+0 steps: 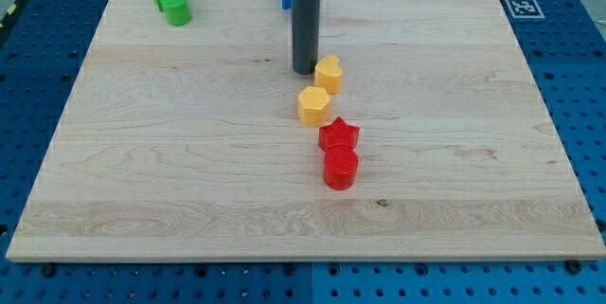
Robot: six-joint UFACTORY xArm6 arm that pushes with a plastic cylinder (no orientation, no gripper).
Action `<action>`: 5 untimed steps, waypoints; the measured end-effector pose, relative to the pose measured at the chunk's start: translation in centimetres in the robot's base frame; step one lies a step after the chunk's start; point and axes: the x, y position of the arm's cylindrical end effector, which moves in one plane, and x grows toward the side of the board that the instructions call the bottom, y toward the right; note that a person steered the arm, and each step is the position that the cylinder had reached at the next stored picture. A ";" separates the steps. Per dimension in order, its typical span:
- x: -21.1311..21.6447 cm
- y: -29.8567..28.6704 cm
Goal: Nudge the yellow hexagon right a bit
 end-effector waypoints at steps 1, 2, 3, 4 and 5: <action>3.0 -2.9; 5.1 -2.9; 7.4 -2.5; 7.8 -2.2; 7.8 -2.1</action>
